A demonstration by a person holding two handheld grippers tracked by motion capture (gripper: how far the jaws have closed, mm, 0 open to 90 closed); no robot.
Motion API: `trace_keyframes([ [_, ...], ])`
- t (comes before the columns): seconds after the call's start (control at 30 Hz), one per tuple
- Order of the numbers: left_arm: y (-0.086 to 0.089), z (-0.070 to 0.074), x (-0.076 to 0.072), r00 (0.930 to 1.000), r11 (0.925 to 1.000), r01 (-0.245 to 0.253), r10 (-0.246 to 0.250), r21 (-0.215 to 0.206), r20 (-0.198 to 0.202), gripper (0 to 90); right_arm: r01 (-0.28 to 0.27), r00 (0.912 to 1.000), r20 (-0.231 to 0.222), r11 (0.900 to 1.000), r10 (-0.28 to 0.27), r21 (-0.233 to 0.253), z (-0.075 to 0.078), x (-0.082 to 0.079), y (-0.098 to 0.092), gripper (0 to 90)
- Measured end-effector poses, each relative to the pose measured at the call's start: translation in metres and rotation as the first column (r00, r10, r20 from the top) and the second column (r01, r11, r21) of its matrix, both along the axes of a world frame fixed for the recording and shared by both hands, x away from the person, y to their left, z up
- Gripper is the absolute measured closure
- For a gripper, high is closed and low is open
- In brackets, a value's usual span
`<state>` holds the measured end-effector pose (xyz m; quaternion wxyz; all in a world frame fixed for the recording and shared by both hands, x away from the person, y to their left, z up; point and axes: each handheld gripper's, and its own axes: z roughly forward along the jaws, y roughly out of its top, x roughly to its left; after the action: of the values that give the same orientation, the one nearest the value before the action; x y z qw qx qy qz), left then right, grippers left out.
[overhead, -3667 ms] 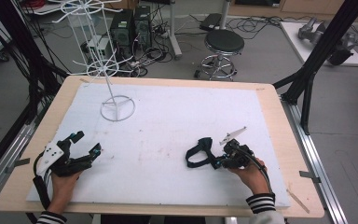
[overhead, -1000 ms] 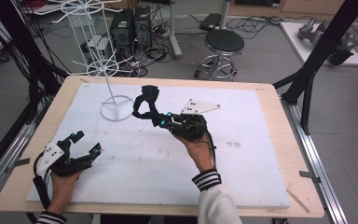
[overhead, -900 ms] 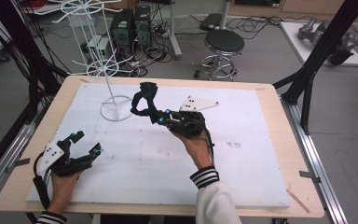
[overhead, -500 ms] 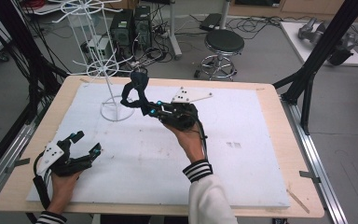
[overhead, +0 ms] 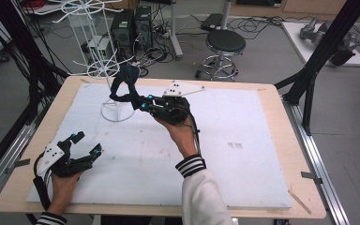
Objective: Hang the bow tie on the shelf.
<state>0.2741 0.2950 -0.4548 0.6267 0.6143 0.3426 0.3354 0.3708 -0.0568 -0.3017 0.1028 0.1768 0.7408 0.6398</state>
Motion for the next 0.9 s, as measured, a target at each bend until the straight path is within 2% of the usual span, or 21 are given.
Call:
trace_keyframes([
  [0.4, 0.0, 0.0, 0.0, 1.0, 1.0, 0.001, -0.001, -0.001, 0.0, 17.2, -0.017, 0.9998, -0.004, 1.0, 0.017, -0.008, 0.005, 0.012, 0.022, 82.6],
  [0.63, 0.0, 0.0, 0.0, 1.0, 1.0, 0.0, 0.0, -0.002, -0.001, 17.2, -0.02, 0.9994, -0.028, 1.0, 0.019, -0.015, -0.001, 0.02, 0.033, 82.5],
  [0.9, 0.0, 0.0, 0.0, 1.0, 1.0, -0.001, 0.001, -0.006, 0.002, 17.2, -0.003, 0.9992, -0.04, 1.0, 0.002, -0.019, -0.006, 0.027, 0.034, 82.4],
])
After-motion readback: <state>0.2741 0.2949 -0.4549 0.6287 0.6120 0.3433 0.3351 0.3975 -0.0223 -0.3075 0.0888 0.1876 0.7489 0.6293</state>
